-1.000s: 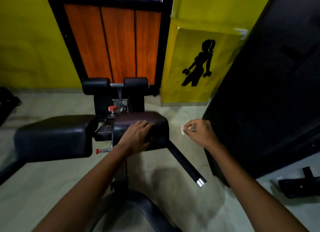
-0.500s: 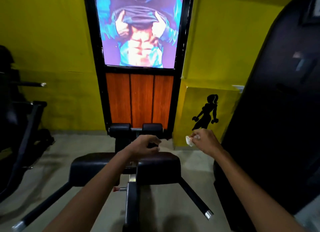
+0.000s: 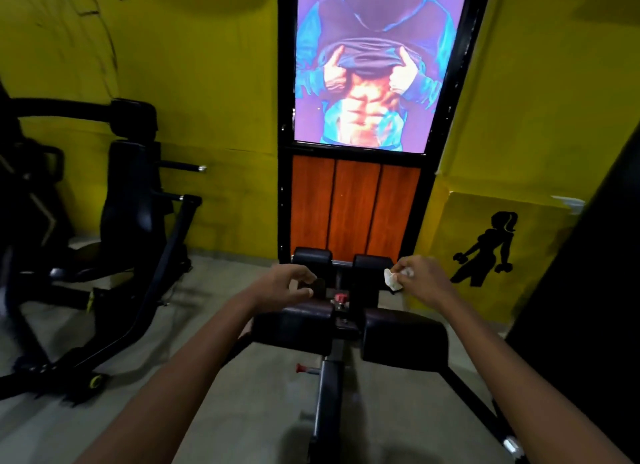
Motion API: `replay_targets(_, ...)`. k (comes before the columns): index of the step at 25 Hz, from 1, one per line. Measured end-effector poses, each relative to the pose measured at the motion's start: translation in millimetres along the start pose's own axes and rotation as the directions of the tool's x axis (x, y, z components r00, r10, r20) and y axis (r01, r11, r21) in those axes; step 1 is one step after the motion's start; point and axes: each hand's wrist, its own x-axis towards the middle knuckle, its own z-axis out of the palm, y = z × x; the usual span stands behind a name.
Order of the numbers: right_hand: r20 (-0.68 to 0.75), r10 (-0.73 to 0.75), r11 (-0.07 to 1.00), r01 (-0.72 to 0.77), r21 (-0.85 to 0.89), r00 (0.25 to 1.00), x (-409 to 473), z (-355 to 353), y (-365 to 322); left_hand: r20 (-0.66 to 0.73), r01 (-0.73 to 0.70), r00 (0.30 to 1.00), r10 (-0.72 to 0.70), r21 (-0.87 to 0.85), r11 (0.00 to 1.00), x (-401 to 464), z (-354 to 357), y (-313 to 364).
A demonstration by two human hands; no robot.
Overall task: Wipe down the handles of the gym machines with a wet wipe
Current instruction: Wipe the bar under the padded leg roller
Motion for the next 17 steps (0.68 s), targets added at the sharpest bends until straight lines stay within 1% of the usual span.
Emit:
replay_targets(4, 0.016, -0.066, 0.997, 0.066, 0.049, 0.998, -5.5, 50.6, -91.1, -0.025, 0.048, 0.999, -0.047, 0.041, 0.998, -63.3, -55.0, -66.3)
replay_targets(9, 0.046, -0.072, 0.995, 0.068, 0.077, 0.996, -26.9, 111.4, -186.1, 0.011, 0.065, 0.998, -0.065, 0.024, 0.998, -120.1, -101.2, -126.7)
replay_targets(11, 0.069, -0.043, 0.997, 0.038, 0.07, 0.997, -37.6, 130.6, -205.5, 0.054, 0.052, 0.997, -0.053, 0.027, 0.998, -132.0, -107.6, -143.8)
replay_targets(13, 0.104, -0.007, 0.999, 0.003, 0.041, 0.995, -40.1, 142.2, -213.0, 0.058, 0.01, 0.998, -0.013, 0.044, 0.999, -130.3, -111.5, -158.3)
replay_targets(17, 0.07, 0.062, 0.996, -0.066, 0.055, 0.996, -26.7, 143.9, -205.9, 0.099, -0.048, 0.994, 0.044, 0.037, 0.998, -99.1, -108.4, -173.3)
